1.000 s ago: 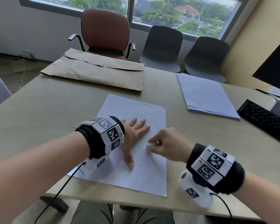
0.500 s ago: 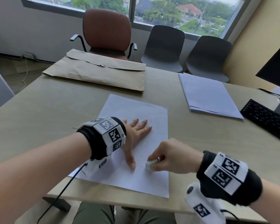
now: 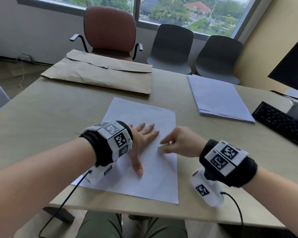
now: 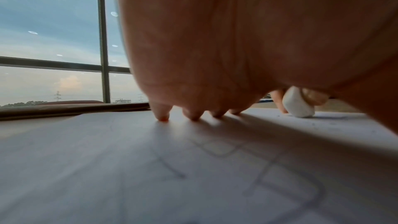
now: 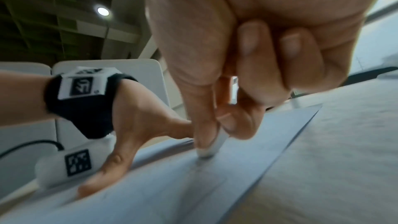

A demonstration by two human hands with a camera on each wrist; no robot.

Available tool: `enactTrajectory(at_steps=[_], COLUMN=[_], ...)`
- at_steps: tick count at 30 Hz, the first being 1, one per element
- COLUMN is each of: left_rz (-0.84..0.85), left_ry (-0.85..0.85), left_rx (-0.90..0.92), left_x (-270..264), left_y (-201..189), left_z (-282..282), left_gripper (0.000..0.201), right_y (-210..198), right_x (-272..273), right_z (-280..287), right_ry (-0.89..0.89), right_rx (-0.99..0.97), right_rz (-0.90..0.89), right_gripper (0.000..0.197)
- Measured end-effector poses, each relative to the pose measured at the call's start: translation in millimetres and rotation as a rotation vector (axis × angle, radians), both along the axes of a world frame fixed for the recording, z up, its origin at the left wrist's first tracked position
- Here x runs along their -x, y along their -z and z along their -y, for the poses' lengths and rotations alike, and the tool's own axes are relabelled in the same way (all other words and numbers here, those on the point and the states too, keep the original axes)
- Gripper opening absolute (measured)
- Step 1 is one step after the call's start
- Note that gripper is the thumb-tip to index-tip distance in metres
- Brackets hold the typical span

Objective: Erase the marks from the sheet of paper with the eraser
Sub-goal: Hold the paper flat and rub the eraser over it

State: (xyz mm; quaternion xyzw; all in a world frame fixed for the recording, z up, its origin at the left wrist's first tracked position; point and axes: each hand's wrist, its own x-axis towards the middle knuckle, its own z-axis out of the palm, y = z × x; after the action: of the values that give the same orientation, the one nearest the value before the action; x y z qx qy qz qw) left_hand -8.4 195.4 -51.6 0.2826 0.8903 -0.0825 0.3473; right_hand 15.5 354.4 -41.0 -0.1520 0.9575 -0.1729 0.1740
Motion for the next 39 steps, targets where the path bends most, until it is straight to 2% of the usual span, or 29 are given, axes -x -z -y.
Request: enactTrajectory(at_steps=[2, 5, 7, 10, 13, 16, 19, 22, 26, 31, 33, 36, 39], left_rz=[0.001, 0.002, 0.002, -0.002, -0.011, -0.021, -0.021, -0.014, -0.016, -0.019, -0.02, -0.021, -0.026], left_ry=[-0.002, 0.01, 0.013, 0.004, -0.008, 0.009, 0.014, 0.011, 0.015, 0.013, 0.016, 0.022, 0.021], left_rx=[0.0, -0.001, -0.001, -0.001, -0.009, -0.011, -0.013, -0.006, -0.016, -0.014, -0.012, -0.021, -0.024], left_x=[0, 0, 0, 0, -1, -1, -1, 0, -1, -1, -1, 0, 1], left_y=[0, 0, 0, 0, 0, 0, 0, 0, 0, 0, 0, 0, 3], left_z=[0, 0, 1, 1, 1, 1, 2, 2, 1, 1, 2, 2, 2], left_gripper=[0.136, 0.136, 0.136, 0.136, 0.135, 0.134, 0.135, 0.135, 0.134, 0.134, 0.133, 0.133, 0.135], right_y=[4, 2, -4, -2, 7, 6, -4, -5, 7, -1, -6, -1, 5], right_x=[-6, -32, -31, -6, -5, -28, -29, -6, 5, -19, -13, 2, -7], right_z=[1, 3, 5, 5, 4, 2, 4, 9, 8, 7, 13, 22, 23], right_ry=[0.0, -0.167, -0.206, -0.075, -0.009, -0.144, -0.209, -0.143, -0.013, -0.169, -0.171, -0.108, -0.134], right_rx=[0.012, -0.029, -0.076, -0.056, -0.002, -0.03, -0.095, -0.073, -0.002, -0.095, -0.137, -0.08, -0.044], right_rz=[-0.02, 0.121, 0.182, 0.036, -0.058, 0.034, 0.147, 0.089, -0.058, 0.056, 0.003, -0.091, -0.062], right_gripper=[0.026, 0.02, 0.024, 0.03, 0.025, 0.018, 0.024, 0.031, 0.028, 0.024, 0.025, 0.025, 0.019])
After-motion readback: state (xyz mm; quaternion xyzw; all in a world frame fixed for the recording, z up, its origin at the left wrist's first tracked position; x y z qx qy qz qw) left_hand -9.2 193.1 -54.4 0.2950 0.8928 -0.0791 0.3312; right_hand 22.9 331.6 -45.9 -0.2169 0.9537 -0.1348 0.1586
